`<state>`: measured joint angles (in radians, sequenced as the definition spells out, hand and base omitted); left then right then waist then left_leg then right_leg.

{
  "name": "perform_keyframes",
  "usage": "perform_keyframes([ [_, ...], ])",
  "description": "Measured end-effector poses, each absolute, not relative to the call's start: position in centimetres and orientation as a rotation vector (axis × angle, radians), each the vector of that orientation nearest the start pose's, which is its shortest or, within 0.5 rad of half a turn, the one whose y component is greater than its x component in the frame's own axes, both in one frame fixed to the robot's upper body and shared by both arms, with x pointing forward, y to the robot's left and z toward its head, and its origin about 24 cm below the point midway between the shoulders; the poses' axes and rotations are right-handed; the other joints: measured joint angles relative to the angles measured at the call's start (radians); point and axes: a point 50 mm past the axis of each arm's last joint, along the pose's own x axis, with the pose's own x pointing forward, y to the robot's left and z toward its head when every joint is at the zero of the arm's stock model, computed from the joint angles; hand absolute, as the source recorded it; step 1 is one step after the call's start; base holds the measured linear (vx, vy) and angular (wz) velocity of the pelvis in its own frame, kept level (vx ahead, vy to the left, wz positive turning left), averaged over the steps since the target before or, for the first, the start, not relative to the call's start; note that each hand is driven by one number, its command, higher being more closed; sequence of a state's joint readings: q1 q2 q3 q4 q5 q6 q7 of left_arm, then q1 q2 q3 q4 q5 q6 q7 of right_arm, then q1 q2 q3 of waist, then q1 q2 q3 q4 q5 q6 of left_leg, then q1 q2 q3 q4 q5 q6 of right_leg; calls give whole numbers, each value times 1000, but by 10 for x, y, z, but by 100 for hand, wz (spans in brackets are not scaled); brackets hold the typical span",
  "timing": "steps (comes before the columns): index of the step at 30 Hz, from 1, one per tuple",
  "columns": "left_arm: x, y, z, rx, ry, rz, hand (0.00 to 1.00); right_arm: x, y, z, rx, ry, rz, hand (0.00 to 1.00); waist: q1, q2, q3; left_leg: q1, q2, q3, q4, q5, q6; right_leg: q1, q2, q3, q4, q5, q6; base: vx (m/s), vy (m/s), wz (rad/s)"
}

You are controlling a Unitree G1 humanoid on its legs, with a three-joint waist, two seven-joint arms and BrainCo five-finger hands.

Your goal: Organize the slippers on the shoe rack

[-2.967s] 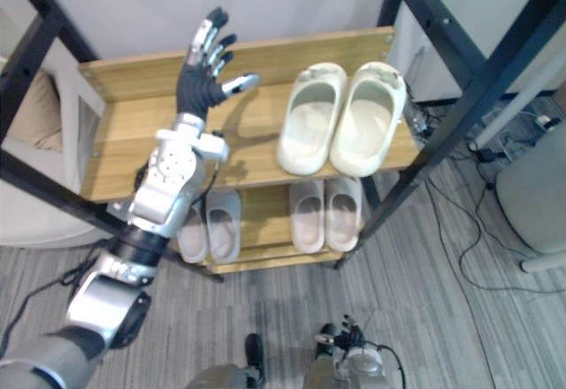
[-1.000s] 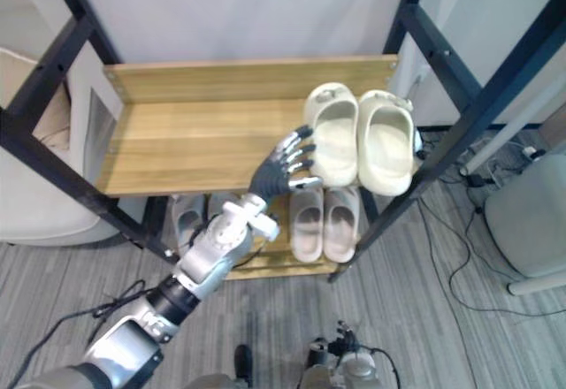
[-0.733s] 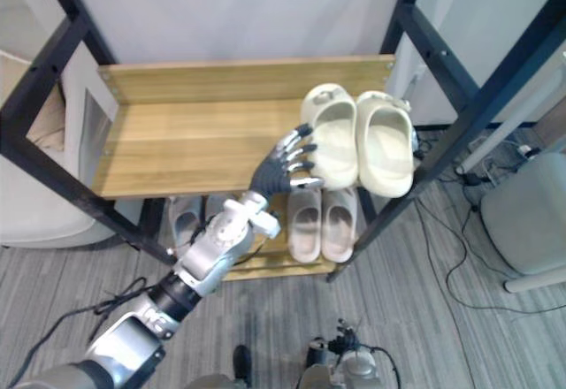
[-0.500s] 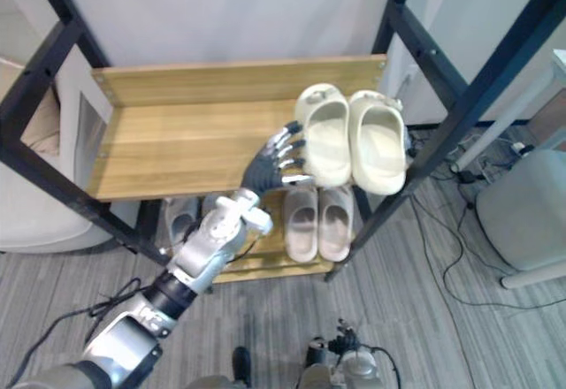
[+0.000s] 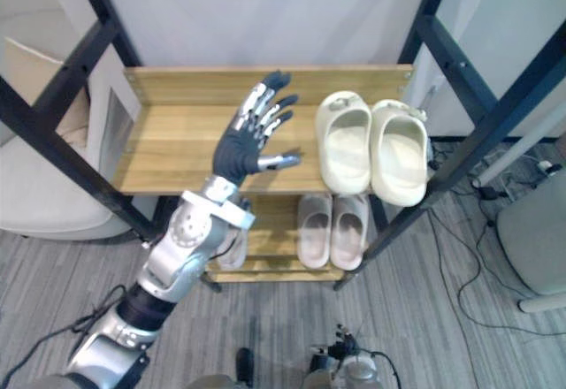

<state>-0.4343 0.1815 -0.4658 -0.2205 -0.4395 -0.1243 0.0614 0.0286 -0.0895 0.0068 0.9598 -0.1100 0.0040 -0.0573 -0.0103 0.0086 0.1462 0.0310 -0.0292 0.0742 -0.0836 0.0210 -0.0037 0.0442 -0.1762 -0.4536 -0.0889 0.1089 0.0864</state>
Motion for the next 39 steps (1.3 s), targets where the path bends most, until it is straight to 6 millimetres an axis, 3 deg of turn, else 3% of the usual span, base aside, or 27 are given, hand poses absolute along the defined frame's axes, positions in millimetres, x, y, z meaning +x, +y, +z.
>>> perform_keyframes([
  [7,232,34,167,-379,-472,-745,0,127,-183,-151,-237,1015,-9,0,22,7,-36,4,1,-52,5,-1,-2,36,2,-56,0,-19,0,10,-13,26],
  [11,221,32,140,-418,-354,-765,0,123,-184,-153,-242,1031,-6,0,29,6,-53,7,0,-79,8,1,-4,55,2,-87,0,-27,3,12,-10,22],
  [14,218,36,101,-414,-191,-724,0,124,-185,-153,-245,1028,-6,0,43,5,-55,22,0,-87,18,0,-5,79,4,-95,0,-33,0,15,-12,7],
  [16,212,44,47,-388,40,-648,0,125,-185,-153,-245,1027,-7,0,46,3,-60,24,1,-97,19,1,-8,88,6,-108,0,-39,0,-11,-17,13],
  [17,210,45,40,-382,75,-638,0,125,-185,-153,-246,1027,-7,0,47,3,-60,24,1,-97,19,1,-8,88,6,-109,0,-39,0,-16,-11,8],
  [19,193,56,-7,-314,277,-582,0,127,-185,-152,-247,1022,-7,0,52,1,-59,24,3,-98,19,2,-9,88,9,-110,0,-40,0,0,0,0],
  [20,190,59,-13,-304,306,-573,0,127,-185,-152,-247,1021,-6,0,53,0,-59,24,4,-98,19,2,-9,88,9,-110,0,-40,0,0,0,0],
  [21,179,70,-35,-267,400,-535,0,129,-184,-152,-246,1018,-6,0,55,-2,-59,25,4,-97,19,2,-9,89,9,-109,0,-40,0,0,0,0],
  [25,169,95,-66,-177,520,-437,0,128,-182,-152,-243,1021,-4,0,61,-11,-56,40,4,-95,18,0,-11,99,9,-107,-1,-41,1,0,0,0],
  [27,164,120,-86,-112,601,-325,0,128,-178,-153,-233,1023,2,0,65,-24,-61,40,5,-93,17,-1,-12,100,10,-106,-3,-45,1,0,0,0],
  [34,132,172,-129,31,837,-46,0,127,-176,-153,-228,1024,6,0,66,-44,-52,41,7,-85,14,-4,-17,97,11,-95,-5,-44,1,8,8,-3],
  [39,114,193,-141,52,925,112,0,128,-175,-153,-227,1023,5,0,68,-46,-52,48,9,-80,0,-6,-20,96,14,-89,-5,-45,2,30,10,-4],
])
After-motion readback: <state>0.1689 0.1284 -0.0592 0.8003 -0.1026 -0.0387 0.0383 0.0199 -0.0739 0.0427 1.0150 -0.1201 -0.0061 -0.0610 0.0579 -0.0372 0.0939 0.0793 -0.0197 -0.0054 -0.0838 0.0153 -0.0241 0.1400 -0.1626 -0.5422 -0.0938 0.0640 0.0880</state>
